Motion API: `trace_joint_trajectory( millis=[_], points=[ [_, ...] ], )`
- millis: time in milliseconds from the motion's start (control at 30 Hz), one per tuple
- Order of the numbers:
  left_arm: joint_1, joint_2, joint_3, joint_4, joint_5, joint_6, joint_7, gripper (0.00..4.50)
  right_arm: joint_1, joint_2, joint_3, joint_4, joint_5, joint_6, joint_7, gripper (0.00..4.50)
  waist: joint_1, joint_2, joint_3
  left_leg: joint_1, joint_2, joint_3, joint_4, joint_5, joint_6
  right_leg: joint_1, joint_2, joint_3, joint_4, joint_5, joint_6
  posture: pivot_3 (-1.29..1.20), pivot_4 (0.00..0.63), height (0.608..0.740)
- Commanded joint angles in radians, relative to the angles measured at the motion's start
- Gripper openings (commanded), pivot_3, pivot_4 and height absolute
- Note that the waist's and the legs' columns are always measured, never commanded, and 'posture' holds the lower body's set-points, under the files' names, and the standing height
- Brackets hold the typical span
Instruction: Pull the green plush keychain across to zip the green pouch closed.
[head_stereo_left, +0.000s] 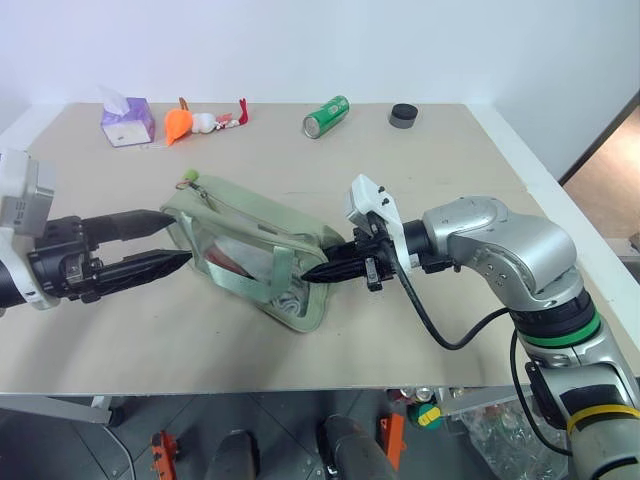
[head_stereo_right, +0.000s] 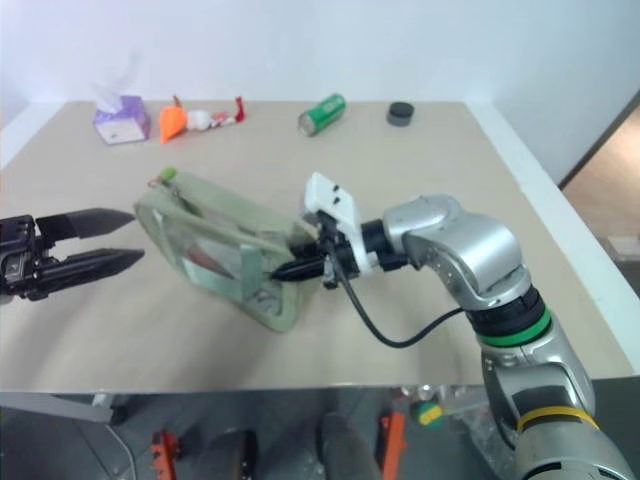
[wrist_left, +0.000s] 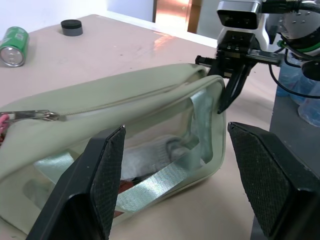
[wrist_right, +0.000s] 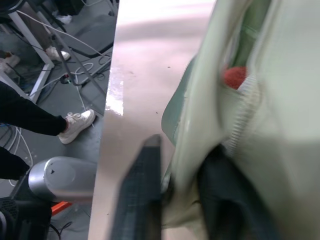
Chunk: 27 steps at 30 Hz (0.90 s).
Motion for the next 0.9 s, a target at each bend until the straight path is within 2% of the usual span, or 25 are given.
trace_joint_trajectory(
  millis=[33, 300, 500, 700, 900],
  points=[
    [-0.016, 0.004, 0.026, 0.001, -0.003, -0.015, 0.004, 3.4, -0.013, 0.0, -0.031, -0.005, -0.018, -0.041, 0.0, 0.03, 0.0, 0.0, 0.0, 0.0, 0.0, 0.0, 0.0, 0.0, 0.0, 0.0, 0.0, 0.0, 0.0, 0.0, 0.0, 0.0, 0.15, 0.74],
    [-0.02, 0.006, 0.022, 0.002, -0.004, -0.011, 0.008, 3.4, -0.003, -0.042, -0.046, 0.029, -0.088, -0.211, 0.075, 0.03, 0.001, 0.0, 0.0, 0.0, 0.0, 0.0, 0.0, 0.0, 0.0, 0.0, 0.0, 0.0, 0.0, -0.001, 0.0, 0.0, 0.15, 0.74],
    [-0.008, 0.0, 0.033, 0.006, -0.009, -0.005, 0.012, 3.4, -0.06, -0.148, -0.047, 0.304, -0.234, -0.585, 0.305, 0.03, 0.001, 0.0, 0.0, -0.001, -0.001, 0.0, 0.0, 0.0, 0.0, 0.0, -0.001, 0.0, -0.001, -0.001, 0.001, 0.0, 0.15, 0.74],
    [0.003, -0.011, 0.048, 0.006, -0.028, 0.002, 0.023, 3.4, -0.162, -0.106, -0.028, 0.562, -0.318, -0.757, 0.389, 0.03, -0.002, 0.0, 0.0, 0.0, -0.001, 0.001, -0.001, 0.0, 0.0, 0.0, -0.001, 0.0, 0.001, -0.001, 0.0, 0.0, 0.15, 0.74],
    [0.027, -0.016, 0.068, -0.009, -0.038, 0.007, 0.039, 3.4, -0.151, -0.056, -0.034, 0.554, -0.322, -0.749, 0.408, 0.03, -0.005, 0.0, 0.0, 0.001, 0.0, 0.0, -0.001, 0.0, 0.0, 0.0, 0.0, 0.0, 0.002, -0.002, -0.001, 0.0, 0.15, 0.74]
  ],
)
